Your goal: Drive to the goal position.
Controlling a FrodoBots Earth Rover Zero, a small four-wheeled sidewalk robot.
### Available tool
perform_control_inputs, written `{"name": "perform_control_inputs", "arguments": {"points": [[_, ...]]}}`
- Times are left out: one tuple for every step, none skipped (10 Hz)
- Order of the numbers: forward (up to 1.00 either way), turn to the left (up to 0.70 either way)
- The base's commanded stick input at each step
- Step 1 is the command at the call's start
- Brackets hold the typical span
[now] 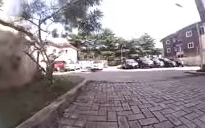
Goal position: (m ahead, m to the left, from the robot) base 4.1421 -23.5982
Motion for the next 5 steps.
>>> {"name": "perform_control_inputs", "arguments": {"points": [[0.69,0.03],[0.69,0.03],[0.69,0.03],[0.69,0.03],[0.69,0.03]]}}
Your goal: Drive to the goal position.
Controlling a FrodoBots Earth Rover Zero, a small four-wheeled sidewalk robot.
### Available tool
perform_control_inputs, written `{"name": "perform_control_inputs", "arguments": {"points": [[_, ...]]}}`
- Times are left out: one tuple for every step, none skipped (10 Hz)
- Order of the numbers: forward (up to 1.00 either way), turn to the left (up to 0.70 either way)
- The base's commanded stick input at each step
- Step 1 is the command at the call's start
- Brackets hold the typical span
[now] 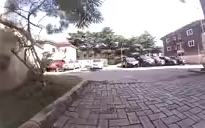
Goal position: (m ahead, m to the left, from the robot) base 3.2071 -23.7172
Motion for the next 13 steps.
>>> {"name": "perform_control_inputs", "arguments": {"points": [[0.69,0.03],[0.69,0.03],[0.69,0.03],[0.69,0.03],[0.69,0.03],[0.69,0.03],[0.69,0.03],[0.69,0.03],[0.69,0.03],[0.69,0.03],[0.69,0.03],[0.69,0.03],[0.69,0.03]]}}
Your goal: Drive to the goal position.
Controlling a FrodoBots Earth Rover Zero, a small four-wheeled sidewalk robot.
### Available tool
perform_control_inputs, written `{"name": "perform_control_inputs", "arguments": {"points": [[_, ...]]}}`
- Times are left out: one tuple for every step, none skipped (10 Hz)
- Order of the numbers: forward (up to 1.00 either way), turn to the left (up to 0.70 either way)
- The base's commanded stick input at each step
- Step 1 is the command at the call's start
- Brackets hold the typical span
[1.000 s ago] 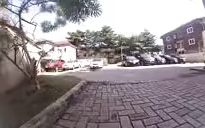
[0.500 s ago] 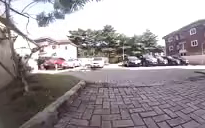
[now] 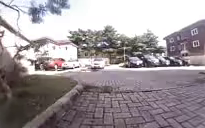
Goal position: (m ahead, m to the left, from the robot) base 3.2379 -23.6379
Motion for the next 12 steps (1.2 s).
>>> {"name": "perform_control_inputs", "arguments": {"points": [[0.69,-0.30],[0.69,-0.35],[0.69,-0.35],[0.69,-0.35],[0.69,-0.35],[0.69,-0.35],[0.69,-0.20],[0.69,0.03],[0.69,0.03],[0.69,0.01],[0.69,-0.35],[0.69,-0.35]]}}
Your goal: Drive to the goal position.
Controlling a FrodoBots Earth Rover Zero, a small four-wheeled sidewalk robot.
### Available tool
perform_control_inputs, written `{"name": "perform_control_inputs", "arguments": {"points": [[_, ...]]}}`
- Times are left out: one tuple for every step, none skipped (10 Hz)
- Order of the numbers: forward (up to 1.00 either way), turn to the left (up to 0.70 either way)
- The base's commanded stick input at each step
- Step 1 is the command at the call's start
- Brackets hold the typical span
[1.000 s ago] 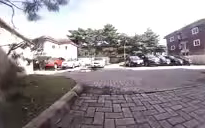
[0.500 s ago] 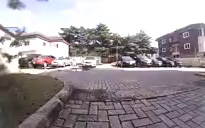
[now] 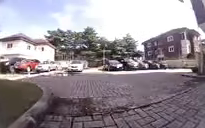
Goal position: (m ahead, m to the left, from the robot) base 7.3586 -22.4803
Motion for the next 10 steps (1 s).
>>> {"name": "perform_control_inputs", "arguments": {"points": [[0.69,-0.10],[0.69,0.03],[0.69,0.03],[0.69,0.03],[0.69,0.03],[0.69,0.03],[0.69,0.03],[0.69,0.03],[0.69,0.03],[0.69,0.03]]}}
